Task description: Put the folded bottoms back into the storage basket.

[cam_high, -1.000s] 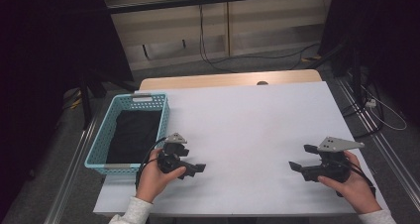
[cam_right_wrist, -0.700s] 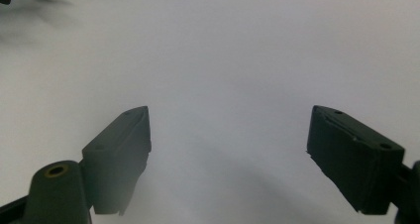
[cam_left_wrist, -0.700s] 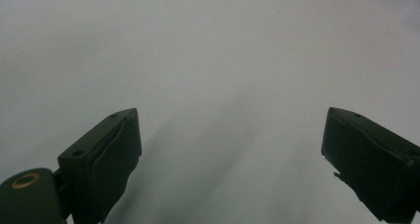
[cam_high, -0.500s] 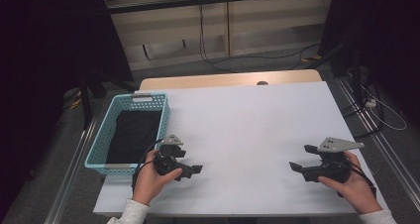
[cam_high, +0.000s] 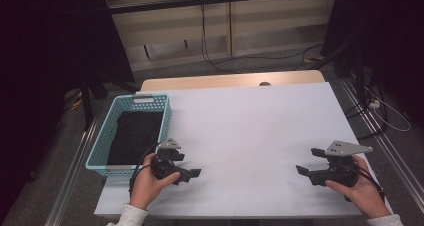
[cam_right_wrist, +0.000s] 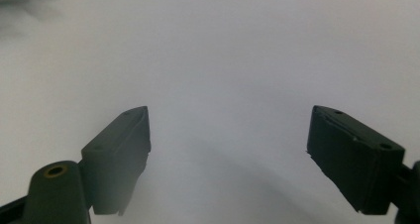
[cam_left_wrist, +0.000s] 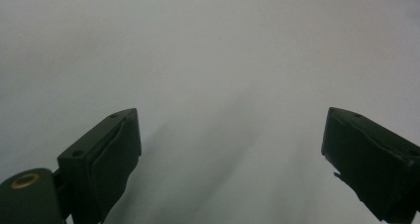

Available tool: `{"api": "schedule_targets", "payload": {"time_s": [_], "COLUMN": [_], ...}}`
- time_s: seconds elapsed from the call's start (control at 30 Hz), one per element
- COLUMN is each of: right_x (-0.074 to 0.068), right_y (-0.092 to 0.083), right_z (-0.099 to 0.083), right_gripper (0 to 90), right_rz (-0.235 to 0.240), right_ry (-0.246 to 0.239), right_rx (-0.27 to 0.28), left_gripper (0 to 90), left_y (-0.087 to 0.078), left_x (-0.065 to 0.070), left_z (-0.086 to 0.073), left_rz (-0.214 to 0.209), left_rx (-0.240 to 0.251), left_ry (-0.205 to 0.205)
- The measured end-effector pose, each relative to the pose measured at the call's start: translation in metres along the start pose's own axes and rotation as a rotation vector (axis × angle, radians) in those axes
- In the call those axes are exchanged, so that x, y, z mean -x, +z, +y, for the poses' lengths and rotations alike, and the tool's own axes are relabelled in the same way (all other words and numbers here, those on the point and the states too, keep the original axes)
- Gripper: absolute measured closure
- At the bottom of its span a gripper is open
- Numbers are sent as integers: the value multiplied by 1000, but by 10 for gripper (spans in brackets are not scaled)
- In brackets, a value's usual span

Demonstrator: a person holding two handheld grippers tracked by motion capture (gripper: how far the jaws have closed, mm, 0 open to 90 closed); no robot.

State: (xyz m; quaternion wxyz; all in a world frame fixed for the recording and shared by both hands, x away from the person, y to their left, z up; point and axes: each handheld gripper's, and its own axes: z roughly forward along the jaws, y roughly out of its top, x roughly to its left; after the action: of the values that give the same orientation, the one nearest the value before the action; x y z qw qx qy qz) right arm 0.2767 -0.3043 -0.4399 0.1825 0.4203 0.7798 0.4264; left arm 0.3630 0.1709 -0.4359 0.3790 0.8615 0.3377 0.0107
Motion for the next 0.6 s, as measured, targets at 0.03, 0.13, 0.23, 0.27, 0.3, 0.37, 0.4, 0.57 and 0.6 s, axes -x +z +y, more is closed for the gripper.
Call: {"api": "schedule_targets", "payload": {"time_s": [0.03, 0.13, 0.23, 0.27, 0.3, 0.37, 0.4, 0.57, 0.6], "right_x": [0, 1, -1, -1, -1, -2, -3, -3, -3], "right_y": [0, 0, 1, 1, 2, 3, 3, 4, 4], "right_z": [0, -2, -2, -2, -2, -2, -2, -2, -3], "right_gripper": [159, 159, 158, 159, 159, 159, 159, 159, 159], "right_rz": [0, 0, 3, 3, 4, 7, 7, 10, 10], "right_ry": [3, 3, 5, -2, -5, -6, -7, -11, -11], "right_rx": [1, -2, -5, -6, -7, -11, -14, -17, -17], "left_gripper": [83, 83, 83, 83, 83, 83, 83, 83, 83], "left_y": [0, -1, -2, -3, -3, -4, -5, -6, -6], "left_x": [0, 0, 0, 0, 0, 0, 1, 2, 2], "left_z": [0, -1, -3, -4, -4, -4, -5, -5, -5], "left_rz": [0, -1, -3, -5, -5, -9, -9, -4, -5], "left_rx": [-3, -6, 4, 5, 2, 12, 13, 8, 9], "left_ry": [1, 6, 6, 6, 9, 8, 12, 31, 32]}}
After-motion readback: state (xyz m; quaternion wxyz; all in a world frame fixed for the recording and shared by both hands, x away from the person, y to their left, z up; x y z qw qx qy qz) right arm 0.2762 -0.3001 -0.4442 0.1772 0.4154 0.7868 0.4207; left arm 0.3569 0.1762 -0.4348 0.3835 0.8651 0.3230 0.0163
